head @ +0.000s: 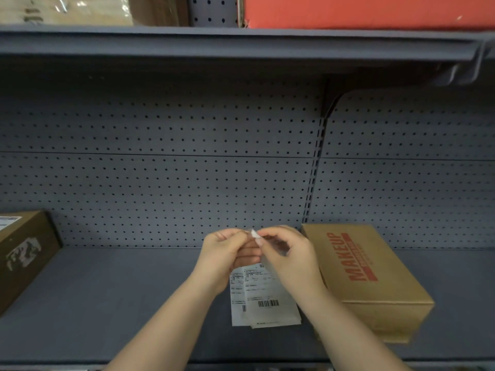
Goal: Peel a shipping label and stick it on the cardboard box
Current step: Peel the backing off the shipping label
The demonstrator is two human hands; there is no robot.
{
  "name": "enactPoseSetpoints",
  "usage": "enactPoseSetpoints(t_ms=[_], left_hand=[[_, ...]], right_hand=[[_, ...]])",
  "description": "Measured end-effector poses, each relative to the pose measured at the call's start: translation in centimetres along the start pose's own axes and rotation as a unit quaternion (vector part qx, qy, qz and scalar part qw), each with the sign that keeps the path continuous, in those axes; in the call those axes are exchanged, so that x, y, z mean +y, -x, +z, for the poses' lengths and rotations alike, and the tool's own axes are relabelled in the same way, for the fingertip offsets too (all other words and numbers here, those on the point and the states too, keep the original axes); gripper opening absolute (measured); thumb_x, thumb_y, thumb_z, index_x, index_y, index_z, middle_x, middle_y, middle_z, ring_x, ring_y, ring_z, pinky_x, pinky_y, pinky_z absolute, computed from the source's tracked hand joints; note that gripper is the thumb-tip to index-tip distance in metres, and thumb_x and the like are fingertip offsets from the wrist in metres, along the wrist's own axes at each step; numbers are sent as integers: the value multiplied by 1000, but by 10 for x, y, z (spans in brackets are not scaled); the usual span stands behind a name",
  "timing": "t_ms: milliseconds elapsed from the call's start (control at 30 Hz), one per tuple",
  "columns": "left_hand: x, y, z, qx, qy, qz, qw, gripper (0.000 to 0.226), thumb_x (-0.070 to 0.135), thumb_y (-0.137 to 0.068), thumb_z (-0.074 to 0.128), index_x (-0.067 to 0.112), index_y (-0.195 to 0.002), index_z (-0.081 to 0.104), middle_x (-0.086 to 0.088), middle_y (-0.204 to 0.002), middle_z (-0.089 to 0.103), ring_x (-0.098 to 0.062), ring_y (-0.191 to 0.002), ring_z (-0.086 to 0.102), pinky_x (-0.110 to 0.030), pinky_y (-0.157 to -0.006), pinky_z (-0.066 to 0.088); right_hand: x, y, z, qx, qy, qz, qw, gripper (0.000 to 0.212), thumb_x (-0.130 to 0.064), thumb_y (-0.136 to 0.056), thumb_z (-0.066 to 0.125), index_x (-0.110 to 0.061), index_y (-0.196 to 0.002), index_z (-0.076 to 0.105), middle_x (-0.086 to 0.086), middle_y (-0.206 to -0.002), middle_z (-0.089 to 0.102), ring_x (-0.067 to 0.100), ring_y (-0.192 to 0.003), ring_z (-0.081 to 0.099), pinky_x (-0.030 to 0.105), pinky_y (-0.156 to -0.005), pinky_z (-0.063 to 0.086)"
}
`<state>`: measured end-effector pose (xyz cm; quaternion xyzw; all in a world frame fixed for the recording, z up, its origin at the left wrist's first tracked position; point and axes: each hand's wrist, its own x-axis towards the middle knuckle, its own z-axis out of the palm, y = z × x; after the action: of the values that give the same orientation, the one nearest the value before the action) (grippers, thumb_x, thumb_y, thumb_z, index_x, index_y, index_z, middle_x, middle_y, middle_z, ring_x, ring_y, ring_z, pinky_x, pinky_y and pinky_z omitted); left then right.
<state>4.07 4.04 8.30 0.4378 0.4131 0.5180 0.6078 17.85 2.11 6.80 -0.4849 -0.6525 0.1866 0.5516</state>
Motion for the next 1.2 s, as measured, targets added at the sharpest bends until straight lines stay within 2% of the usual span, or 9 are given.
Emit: enactPoseSetpoints(t_ms=[233, 367, 467, 633, 833, 1000, 1200], left_hand=[[0, 4, 2, -7, -42, 58, 997, 25, -5, -85, 56, 3, -71, 75, -15, -64, 72, -20, -54, 68, -26, -53, 58], [-1, 8, 2, -25, -92, 113, 989, 22, -6, -88, 53, -2, -79, 73, -15, -63, 72, -20, -55, 67, -25, -52, 56], [-2, 10, 3, -43, -132, 143, 980, 22, -4, -91, 51, -5, -85, 71, -16, -64, 72, -22, -58, 67, -25, -52, 54], [0, 13, 5, -64, -171, 167, 969, 22, -1, -93, 50, -4, -85, 70, -13, -68, 73, -21, -60, 68, -25, -53, 54], [2, 17, 10, -66, -190, 167, 965, 23, -1, -93, 49, -3, -82, 70, -14, -69, 73, -19, -59, 68, -26, -53, 54], [3, 19, 14, -36, -190, 171, 966, 17, -5, -84, 57, -1, -76, 72, -10, -63, 73, -18, -58, 69, -24, -52, 54], [6, 21, 13, -62, -165, 151, 973, 29, -11, -83, 54, 7, -73, 75, -13, -66, 74, -20, -59, 71, -26, -53, 56]], right_hand=[[2, -3, -7, -30, -37, 41, 998, 13, -11, -81, 72, -22, -86, 75, -4, -83, 76, 10, -82, 70, 32, -78, 57], [-4, -5, -12, -35, -105, 61, 992, 8, -7, -80, 73, -14, -83, 74, 1, -79, 75, 12, -73, 70, 23, -68, 56], [-6, -6, -15, -40, -131, 68, 988, 11, -6, -80, 73, -15, -84, 74, 5, -82, 76, 17, -77, 72, 27, -73, 58], [-7, -8, -22, -62, -139, 82, 985, 8, -6, -80, 73, -13, -84, 75, 7, -80, 77, 15, -73, 72, 26, -72, 57], [-8, -7, -27, -70, -128, 71, 987, 7, -6, -82, 70, -11, -86, 74, 8, -80, 77, 17, -74, 72, 25, -70, 56], [-13, -3, -29, -73, -98, 33, 992, 20, 0, -82, 68, -19, -81, 74, -8, -75, 76, 10, -69, 71, 19, -66, 55], [-13, -8, -37, -96, -105, 39, 989, 24, -1, -79, 73, -25, -78, 75, -2, -75, 77, 14, -71, 73, 25, -69, 58]])
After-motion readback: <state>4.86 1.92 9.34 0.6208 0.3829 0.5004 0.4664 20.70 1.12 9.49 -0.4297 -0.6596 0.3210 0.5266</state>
